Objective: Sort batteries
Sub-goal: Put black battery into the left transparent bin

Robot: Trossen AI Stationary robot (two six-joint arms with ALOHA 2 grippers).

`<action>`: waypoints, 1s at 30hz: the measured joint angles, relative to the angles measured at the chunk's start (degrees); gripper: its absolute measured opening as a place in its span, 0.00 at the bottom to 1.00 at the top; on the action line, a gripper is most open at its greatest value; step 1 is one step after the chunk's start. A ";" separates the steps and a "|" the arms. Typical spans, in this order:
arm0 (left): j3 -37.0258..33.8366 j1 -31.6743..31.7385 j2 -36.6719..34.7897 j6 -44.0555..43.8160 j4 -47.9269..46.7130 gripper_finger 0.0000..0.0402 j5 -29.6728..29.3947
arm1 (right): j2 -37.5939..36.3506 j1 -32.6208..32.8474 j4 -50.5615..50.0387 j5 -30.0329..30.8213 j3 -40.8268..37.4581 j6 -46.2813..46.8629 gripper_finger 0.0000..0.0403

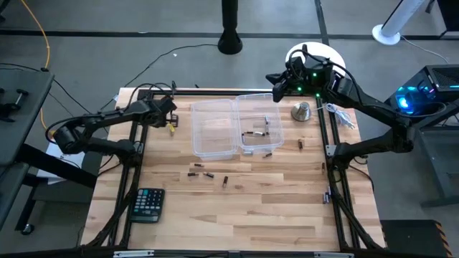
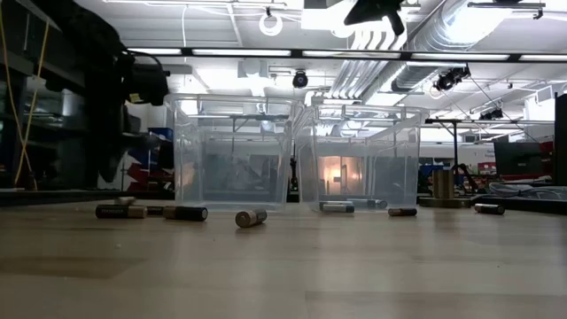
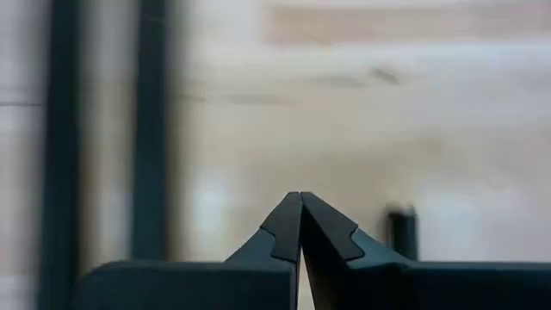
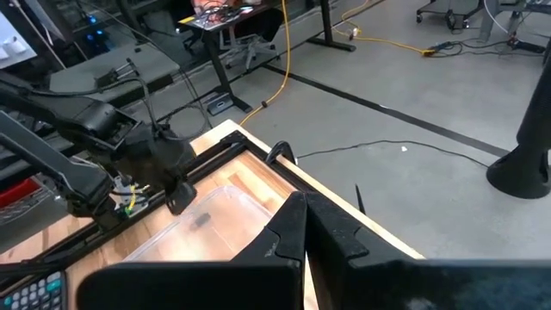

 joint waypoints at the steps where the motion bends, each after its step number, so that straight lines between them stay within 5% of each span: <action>1: -0.54 -0.74 0.31 -0.76 2.29 0.00 1.71 | 0.00 0.00 -0.02 0.00 0.00 0.04 0.00; 6: -2.18 -2.82 2.76 -6.06 21.22 0.00 6.05 | 0.00 0.00 0.00 -0.03 0.00 0.89 0.00; 15: -4.00 -5.07 15.02 -7.80 39.70 0.00 16.66 | 0.00 0.00 -0.02 -0.30 0.00 2.14 0.00; 30: -3.89 -13.18 18.79 -5.70 60.33 0.00 17.27 | 0.00 0.00 -0.68 -0.33 0.00 2.75 0.00</action>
